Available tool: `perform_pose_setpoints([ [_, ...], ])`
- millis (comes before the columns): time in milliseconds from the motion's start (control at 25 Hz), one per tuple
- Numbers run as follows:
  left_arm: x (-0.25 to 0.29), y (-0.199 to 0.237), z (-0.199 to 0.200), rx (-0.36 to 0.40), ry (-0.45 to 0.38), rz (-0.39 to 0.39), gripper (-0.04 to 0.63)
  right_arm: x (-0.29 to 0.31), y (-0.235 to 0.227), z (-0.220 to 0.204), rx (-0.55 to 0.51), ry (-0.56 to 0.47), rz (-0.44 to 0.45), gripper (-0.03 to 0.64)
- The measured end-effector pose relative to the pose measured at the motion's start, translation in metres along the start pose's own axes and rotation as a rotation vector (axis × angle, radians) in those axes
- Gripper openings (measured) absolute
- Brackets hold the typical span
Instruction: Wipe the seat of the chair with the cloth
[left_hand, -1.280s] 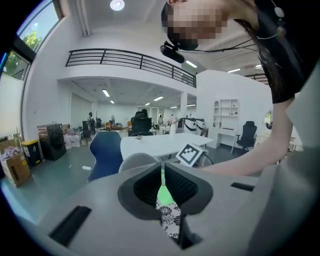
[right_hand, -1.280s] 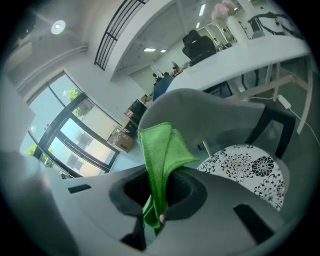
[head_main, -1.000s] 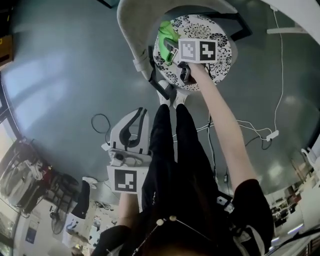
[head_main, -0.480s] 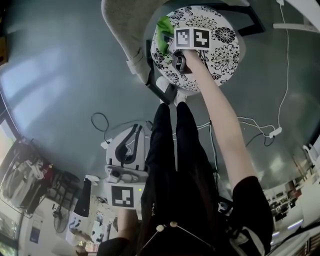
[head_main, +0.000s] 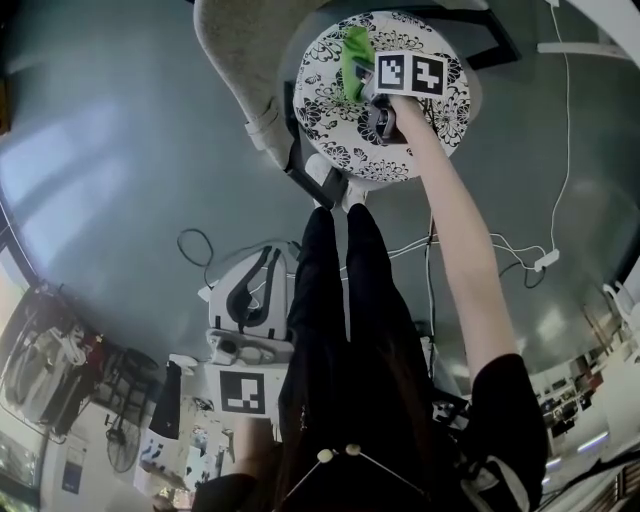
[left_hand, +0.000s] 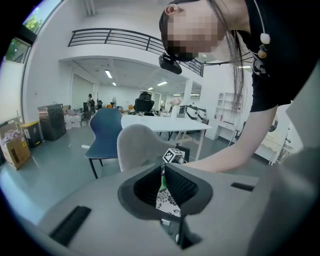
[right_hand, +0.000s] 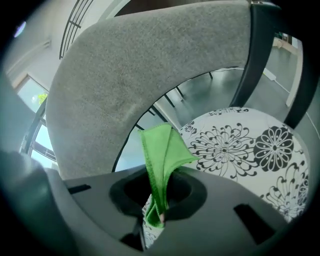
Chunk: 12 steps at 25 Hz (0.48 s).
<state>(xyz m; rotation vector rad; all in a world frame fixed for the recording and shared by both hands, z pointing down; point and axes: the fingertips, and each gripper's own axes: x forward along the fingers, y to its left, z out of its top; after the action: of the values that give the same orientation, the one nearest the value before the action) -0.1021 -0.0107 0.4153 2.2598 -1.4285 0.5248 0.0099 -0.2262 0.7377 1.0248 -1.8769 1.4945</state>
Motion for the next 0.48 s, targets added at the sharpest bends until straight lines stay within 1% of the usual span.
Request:
perform_pose_setpoints([
  [400,0.006,-0.011,0.003,0.009,-0.003,-0.029,0.025,-0.047,-0.083,0.007,0.032,-0.027,-0.142,0.046],
  [480,0.006,-0.012,0.004,0.016,-0.003,-0.032,0.025,-0.057,-0.1,0.007,0.021,-0.023,-0.178,0.046],
])
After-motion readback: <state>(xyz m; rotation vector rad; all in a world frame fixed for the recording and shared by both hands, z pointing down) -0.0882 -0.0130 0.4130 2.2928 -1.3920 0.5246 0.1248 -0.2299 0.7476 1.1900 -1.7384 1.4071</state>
